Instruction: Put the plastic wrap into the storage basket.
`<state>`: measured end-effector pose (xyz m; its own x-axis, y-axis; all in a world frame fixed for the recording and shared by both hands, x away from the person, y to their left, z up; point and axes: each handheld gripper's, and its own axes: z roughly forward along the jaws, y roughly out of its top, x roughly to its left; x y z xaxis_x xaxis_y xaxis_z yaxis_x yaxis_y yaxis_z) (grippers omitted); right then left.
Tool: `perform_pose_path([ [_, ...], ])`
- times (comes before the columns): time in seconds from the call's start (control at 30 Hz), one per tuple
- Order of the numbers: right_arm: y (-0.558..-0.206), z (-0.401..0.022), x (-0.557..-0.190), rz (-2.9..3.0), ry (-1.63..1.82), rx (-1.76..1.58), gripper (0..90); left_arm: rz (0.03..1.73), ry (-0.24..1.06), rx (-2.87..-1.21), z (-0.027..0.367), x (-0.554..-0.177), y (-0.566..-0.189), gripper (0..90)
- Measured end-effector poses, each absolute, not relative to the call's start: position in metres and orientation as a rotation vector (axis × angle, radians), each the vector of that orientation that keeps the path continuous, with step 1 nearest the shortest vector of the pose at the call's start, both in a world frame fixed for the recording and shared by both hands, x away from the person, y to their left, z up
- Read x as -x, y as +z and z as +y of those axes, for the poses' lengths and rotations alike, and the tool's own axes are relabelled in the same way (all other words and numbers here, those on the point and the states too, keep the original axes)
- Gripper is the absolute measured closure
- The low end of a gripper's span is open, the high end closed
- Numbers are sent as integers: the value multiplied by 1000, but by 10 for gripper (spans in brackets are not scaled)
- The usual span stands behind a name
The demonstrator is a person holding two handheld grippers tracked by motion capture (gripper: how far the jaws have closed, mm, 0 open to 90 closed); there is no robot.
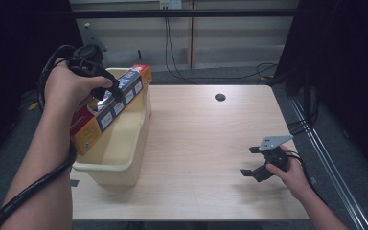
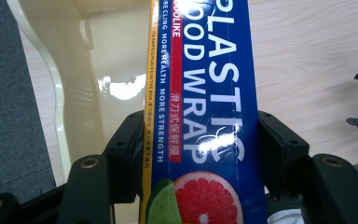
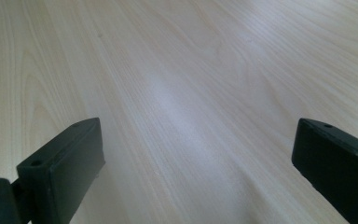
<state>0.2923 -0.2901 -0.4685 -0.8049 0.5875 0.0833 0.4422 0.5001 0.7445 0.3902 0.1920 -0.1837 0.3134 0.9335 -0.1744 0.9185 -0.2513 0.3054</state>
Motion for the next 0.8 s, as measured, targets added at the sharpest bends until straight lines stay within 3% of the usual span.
perform_pose_path([
  [0.8,-468,-287,-295,2561,1198,-871,20,1761,94,-2205,207,-384,-202,409],
])
